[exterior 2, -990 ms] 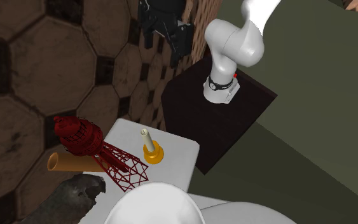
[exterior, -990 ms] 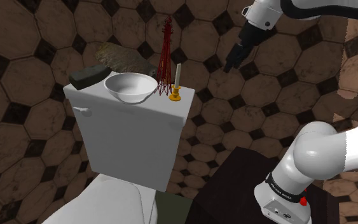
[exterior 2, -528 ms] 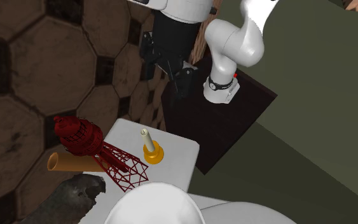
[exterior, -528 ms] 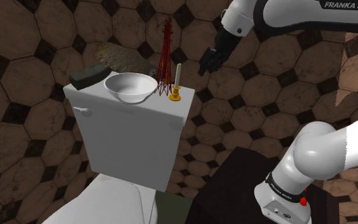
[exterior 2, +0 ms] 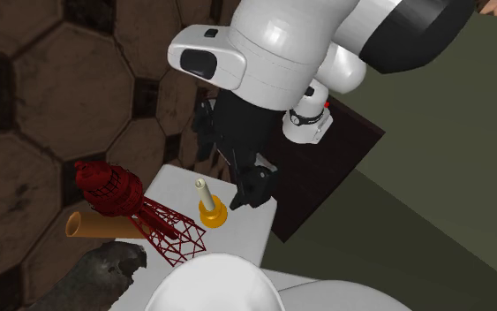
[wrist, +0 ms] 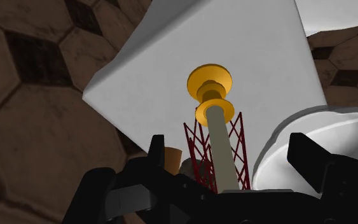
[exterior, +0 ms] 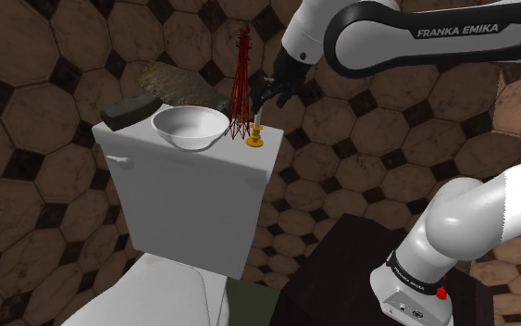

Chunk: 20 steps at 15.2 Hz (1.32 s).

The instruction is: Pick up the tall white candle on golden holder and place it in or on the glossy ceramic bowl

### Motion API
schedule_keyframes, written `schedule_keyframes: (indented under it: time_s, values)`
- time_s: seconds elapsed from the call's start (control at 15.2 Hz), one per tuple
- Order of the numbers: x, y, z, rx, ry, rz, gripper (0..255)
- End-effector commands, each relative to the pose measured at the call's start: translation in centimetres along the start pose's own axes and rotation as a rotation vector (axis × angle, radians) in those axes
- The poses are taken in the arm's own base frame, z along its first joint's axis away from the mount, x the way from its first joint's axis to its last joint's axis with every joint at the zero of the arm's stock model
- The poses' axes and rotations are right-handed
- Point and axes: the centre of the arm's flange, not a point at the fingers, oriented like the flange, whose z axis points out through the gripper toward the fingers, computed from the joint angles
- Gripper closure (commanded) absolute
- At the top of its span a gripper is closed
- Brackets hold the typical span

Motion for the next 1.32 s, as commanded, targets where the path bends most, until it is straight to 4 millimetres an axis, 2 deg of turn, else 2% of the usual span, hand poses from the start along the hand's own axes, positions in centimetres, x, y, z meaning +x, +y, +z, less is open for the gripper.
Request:
schedule_keyframes:
  time_s: [0.0,0.33,0.86,0.92,1.25]
  values:
    - [0.2,-0.2,1.0,0.0,0.004,0.003,0]
    - [0.2,-0.2,4.0,0.0,0.004,0.003,0]
    - [0.2,-0.2,4.0,0.0,0.004,0.003,0]
    - [0.2,-0.2,4.0,0.0,0.004,0.003,255]
    - [0.2,-0.2,4.0,0.0,0.004,0.003,255]
